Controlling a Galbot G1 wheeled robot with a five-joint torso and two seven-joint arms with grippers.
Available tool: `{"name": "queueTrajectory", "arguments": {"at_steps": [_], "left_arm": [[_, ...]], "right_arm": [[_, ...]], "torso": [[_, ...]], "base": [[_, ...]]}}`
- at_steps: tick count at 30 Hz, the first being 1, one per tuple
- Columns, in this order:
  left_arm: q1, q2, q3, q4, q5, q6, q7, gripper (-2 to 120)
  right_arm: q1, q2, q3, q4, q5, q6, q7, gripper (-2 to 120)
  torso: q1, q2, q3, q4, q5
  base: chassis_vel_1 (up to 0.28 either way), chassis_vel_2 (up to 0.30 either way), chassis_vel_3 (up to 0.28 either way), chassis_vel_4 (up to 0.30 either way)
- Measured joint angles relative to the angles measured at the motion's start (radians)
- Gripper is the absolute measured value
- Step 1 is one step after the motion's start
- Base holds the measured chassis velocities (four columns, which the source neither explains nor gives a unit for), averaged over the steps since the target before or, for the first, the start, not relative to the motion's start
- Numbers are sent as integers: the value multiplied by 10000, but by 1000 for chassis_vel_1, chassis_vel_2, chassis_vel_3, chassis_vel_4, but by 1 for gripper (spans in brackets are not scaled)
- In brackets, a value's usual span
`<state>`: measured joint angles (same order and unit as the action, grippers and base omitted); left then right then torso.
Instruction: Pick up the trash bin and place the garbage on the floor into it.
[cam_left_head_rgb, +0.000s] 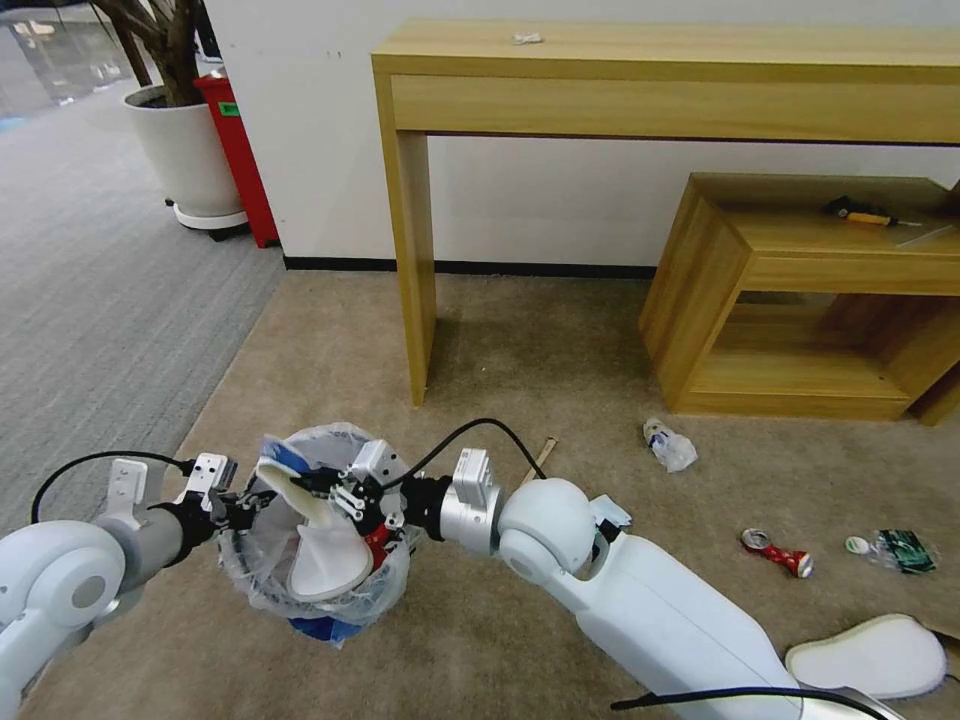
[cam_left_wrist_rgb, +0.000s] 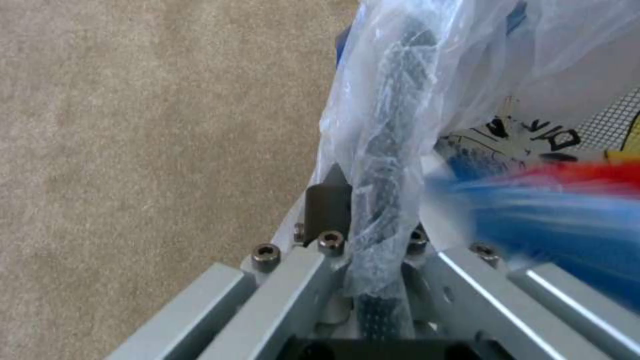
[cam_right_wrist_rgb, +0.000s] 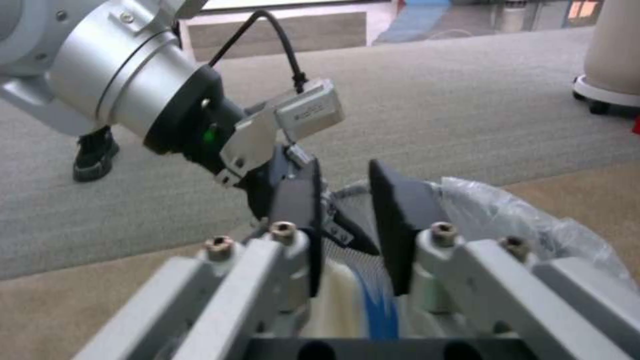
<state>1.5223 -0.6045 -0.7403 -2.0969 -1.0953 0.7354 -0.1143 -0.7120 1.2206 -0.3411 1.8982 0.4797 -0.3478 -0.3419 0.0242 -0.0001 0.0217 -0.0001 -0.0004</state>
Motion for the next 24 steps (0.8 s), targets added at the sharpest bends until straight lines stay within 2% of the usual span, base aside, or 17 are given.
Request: {"name": "queueTrajectory", "arguments": {"at_steps": [1, 4, 5, 7, 9, 11, 12, 14, 15, 16, 19, 20, 21, 23, 24], "left_arm": [[0, 0, 0, 0, 0, 0, 0, 0], [9, -5, -9, -22, 0, -1, 6, 0], [9, -5, -9, -22, 0, -1, 6, 0], [54, -9, -62, -39, 0, 0, 13, 0], [72, -13, -86, -40, 0, 0, 17, 0], [210, -59, -273, -39, 39, 0, 86, 0], [210, -59, -273, -39, 39, 0, 86, 0], [454, -194, -621, -40, 164, 0, 318, 0], [454, -194, -621, -40, 164, 0, 318, 0], [528, -274, -737, -35, 214, 0, 372, 0], [608, -381, -873, -24, 285, -1, 441, 0], [639, -430, -929, -22, 304, 0, 460, 0], [666, -484, -985, -23, 317, 0, 472, 0], [680, -511, -1014, -26, 319, 0, 474, 0], [706, -571, -1070, -49, 318, 0, 476, 0]], "right_arm": [[0, 0, 0, 0, 0, 0, 0, 24], [30, 110, 12, -62, -4, 45, 123, 39], [30, 110, 12, -62, -4, 45, 123, 39], [31, 211, 139, -84, 1, 94, 309, 48], [25, 244, 211, -86, 6, 97, 388, 52], [3, 350, 603, -137, 59, 106, 792, 64], [3, 350, 603, -137, 59, 106, 792, 64], [-12, 374, 1237, -521, 155, 152, 1522, 75], [-12, 374, 1237, -521, 155, 152, 1522, 75], [-59, 374, 1481, -775, 221, 156, 1818, 82], [-224, 386, 1954, -1287, 277, 147, 2214, 88], [-354, 416, 2208, -1631, 271, 143, 2411, 94], [-534, 464, 2532, -2102, 263, 135, 2666, 97], [-603, 486, 2651, -2287, 256, 124, 2806, 99], [-812, 564, 2955, -2861, 244, 56, 3337, 100]], "torso": [[0, 0, 0, 0, 0], [-1, 0, 0, 1, 0], [-1, 0, 0, 1, 0], [0, 0, 0, 0, 0], [0, 0, 0, 0, 0], [0, 0, 0, 1, 0], [0, 0, 0, 1, 0], [0, 0, 0, 0, 0], [0, 0, 0, 0, 0], [0, 1, 0, 1, 1], [0, 2, -1, 1, 0], [0, 1, 0, 1, 1], [0, 1, 0, 0, 2], [0, 1, 0, -1, 2], [0, 2, 0, -2, 1]], "base": [[0, 0, 0, 0], [0, 0, 0, 0], [0, 0, 0, 0], [0, 0, 0, 0], [0, 0, 0, 0], [0, 0, 0, 0], [0, 0, 0, 0], [0, 0, 0, 0], [0, 0, 0, 0], [0, 0, 0, 0], [0, 0, 0, 0], [0, 0, 0, 0], [0, 0, 0, 0], [0, 0, 0, 0], [0, 0, 0, 0]]}}
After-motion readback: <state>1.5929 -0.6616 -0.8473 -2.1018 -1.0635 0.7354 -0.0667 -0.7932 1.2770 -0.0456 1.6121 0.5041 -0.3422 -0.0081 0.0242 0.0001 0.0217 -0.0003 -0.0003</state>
